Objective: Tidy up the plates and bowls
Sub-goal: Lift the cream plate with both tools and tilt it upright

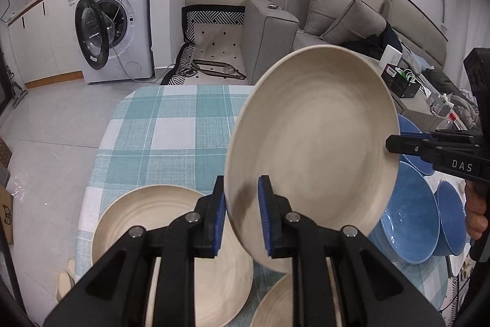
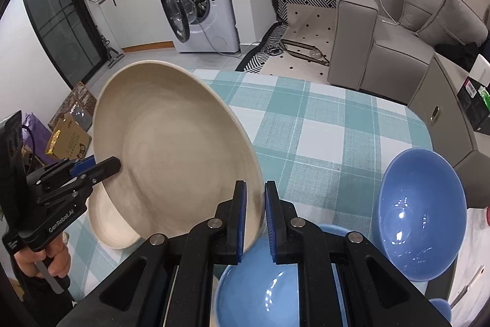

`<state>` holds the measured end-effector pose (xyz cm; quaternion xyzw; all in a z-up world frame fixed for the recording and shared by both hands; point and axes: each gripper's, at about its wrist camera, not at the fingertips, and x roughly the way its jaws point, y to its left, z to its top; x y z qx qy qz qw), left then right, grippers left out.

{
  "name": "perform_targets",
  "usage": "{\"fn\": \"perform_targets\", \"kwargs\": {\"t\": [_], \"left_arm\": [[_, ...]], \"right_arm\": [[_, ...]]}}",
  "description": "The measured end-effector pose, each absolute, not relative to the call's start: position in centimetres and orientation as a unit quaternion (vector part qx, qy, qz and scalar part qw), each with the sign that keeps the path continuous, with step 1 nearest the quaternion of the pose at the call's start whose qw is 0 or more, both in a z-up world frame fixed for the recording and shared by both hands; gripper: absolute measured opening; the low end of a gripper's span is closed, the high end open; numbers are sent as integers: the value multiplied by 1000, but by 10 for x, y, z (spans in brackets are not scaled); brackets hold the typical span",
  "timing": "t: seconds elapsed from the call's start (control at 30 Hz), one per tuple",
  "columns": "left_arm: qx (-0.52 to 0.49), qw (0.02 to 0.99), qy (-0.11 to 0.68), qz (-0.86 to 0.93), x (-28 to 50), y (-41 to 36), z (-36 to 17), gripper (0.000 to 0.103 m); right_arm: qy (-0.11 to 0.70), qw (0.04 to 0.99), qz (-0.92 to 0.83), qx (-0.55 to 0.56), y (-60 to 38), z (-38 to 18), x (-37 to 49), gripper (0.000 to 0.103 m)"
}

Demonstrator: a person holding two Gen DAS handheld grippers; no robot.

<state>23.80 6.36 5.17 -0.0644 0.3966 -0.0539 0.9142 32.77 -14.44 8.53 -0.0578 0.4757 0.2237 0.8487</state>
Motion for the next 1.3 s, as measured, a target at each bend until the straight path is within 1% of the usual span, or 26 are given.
{"fn": "perform_targets", "kwargs": {"t": [0.3,0.63,0.97,1.3], "left_arm": [[-50,912,402,-58,217,59,49,18],[-46,916,395,-57,186,56,50,18],[-38,921,384,-54,156,52,48,18],[-38,917,392,-54,132,51,31,18]], "right_arm": [[477,846,233,-50,-149,89,304,12],[456,852,251,-49,-156,98,261,12],[452,853,257,-41,-162,89,233,12],[451,852,263,-50,-164,77,206,12]]}}
